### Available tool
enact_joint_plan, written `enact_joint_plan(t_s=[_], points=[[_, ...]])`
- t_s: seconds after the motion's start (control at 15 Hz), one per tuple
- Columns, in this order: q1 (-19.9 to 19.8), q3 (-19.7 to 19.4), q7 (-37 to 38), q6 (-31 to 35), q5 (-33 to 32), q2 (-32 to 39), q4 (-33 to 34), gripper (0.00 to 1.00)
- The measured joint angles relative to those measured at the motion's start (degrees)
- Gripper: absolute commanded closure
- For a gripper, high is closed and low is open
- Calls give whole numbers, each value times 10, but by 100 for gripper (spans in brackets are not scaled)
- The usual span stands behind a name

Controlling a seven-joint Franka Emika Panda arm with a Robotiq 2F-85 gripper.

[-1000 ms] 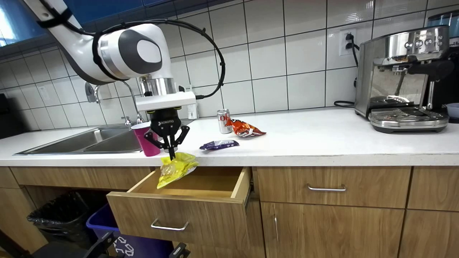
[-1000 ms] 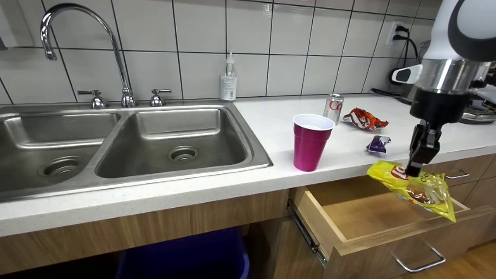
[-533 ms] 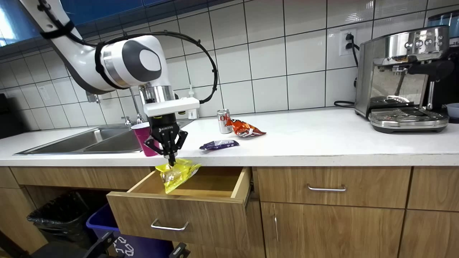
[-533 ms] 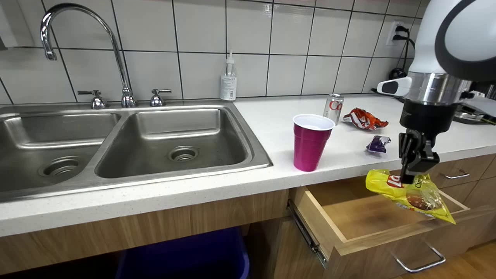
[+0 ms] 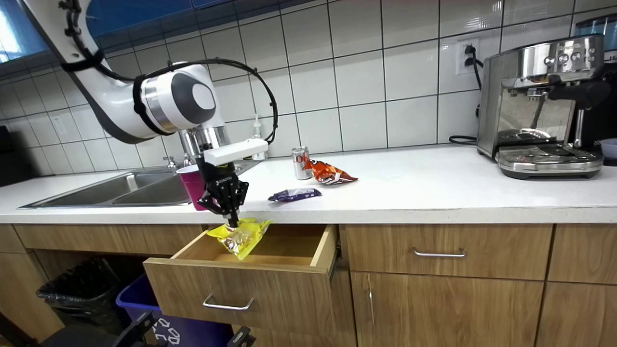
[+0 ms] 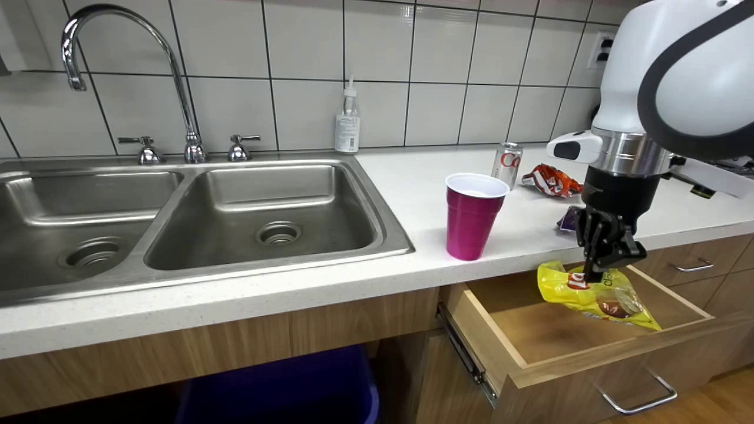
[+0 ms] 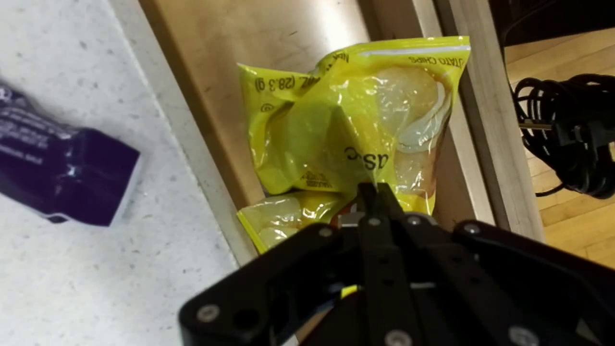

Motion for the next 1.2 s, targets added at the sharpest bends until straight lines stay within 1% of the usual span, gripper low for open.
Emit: enact_joint_plan(t_s=[0.4,0.47,0.53,0.6,1.13,1.2], points=[[0,1,-8,48,-34,40,12,99],[0,1,-9,52,-35,44,13,74],[0,1,-10,57,-35,47,15,72],[0,1,-11,59,-35,49,15,66],[-1,2,-11,64,-34,50,21,6],[-1,2,-11,64,-34,49,21,1]])
